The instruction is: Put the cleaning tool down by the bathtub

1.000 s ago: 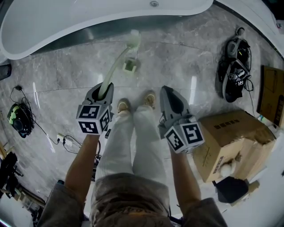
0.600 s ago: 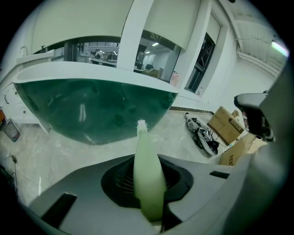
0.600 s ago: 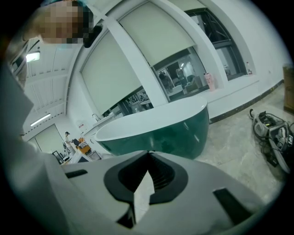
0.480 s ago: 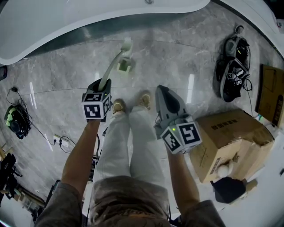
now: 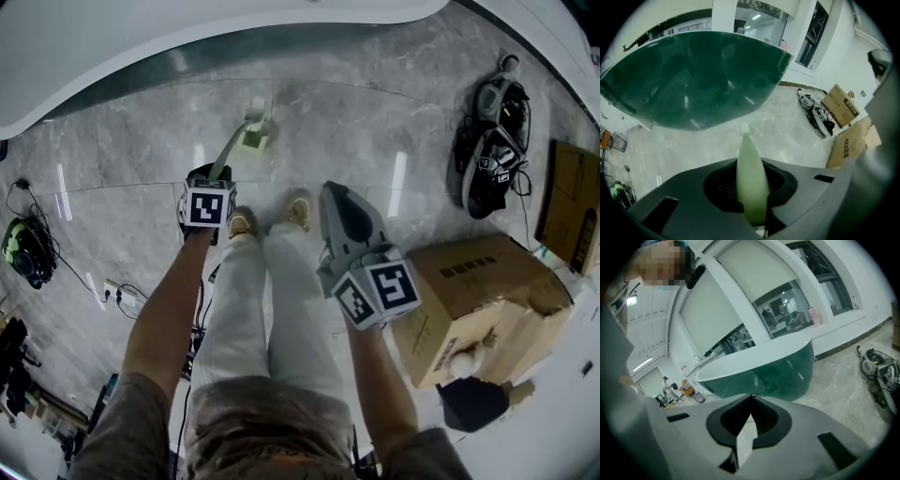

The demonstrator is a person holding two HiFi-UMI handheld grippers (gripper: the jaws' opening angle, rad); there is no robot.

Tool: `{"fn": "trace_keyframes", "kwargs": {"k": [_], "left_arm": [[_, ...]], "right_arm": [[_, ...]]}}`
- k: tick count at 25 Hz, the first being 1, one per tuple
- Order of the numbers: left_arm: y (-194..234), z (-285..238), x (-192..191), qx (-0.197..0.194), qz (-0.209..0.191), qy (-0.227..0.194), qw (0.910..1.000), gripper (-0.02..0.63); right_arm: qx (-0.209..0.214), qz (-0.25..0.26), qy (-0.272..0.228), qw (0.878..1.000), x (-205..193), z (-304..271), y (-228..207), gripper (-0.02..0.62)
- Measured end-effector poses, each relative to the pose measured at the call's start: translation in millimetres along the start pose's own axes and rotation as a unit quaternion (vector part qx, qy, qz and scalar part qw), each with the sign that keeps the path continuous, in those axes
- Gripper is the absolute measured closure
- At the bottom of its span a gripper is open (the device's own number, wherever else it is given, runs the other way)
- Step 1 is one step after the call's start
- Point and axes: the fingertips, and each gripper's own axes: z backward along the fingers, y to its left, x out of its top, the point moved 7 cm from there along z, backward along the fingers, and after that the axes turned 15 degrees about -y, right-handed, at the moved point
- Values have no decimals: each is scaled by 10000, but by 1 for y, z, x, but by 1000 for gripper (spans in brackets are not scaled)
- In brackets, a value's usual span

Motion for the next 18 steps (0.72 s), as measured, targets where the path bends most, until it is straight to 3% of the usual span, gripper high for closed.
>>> {"fn": "trace_keyframes", "kwargs": {"k": [12,18], "left_arm": [[-6,-48,-29,46,-278,943,9951,540],[-6,-61,-32,46,-306,1177,9926,540]], "right_arm": [[-22,-90,224,9997,-6,-7,-21,597],[-23,-175,294,9994,-10,-13,-31,597]]}}
